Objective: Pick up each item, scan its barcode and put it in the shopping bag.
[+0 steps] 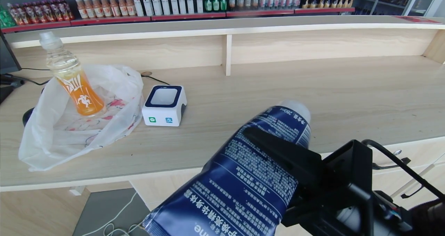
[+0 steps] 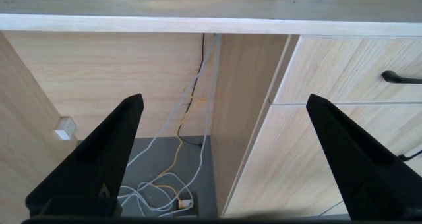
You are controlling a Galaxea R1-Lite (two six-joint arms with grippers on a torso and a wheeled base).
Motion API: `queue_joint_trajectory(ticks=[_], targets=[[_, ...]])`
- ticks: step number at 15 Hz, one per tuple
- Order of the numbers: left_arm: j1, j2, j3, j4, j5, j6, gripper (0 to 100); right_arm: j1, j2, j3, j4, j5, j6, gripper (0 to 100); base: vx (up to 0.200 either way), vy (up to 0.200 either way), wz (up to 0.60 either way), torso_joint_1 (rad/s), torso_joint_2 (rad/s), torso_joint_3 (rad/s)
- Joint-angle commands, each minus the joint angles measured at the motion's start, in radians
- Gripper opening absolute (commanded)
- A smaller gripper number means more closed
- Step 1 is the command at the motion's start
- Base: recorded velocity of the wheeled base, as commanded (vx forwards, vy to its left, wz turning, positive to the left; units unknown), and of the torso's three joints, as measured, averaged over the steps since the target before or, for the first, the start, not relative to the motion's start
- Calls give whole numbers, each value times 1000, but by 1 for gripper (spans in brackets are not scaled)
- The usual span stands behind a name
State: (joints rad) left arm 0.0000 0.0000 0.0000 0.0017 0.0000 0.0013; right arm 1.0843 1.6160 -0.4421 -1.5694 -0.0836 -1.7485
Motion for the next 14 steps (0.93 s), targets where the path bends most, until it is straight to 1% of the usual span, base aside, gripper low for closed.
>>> queue_joint_trajectory(ticks=[1, 3, 8, 14], targets=[[0, 0, 0, 0, 0, 0, 100, 8, 19, -12, -1, 1, -6, 0, 0, 0, 0, 0, 0, 0], [0, 0, 0, 0, 0, 0, 100, 9, 21, -17, -1, 1, -23, 0, 0, 0, 0, 0, 0, 0], [2, 0, 0, 0, 0, 0, 100, 48, 28, -44, -1, -1, -91, 0, 0, 0, 0, 0, 0, 0], [0, 0, 0, 0, 0, 0, 100, 48, 35, -47, -1, -1, -86, 0, 0, 0, 0, 0, 0, 0]])
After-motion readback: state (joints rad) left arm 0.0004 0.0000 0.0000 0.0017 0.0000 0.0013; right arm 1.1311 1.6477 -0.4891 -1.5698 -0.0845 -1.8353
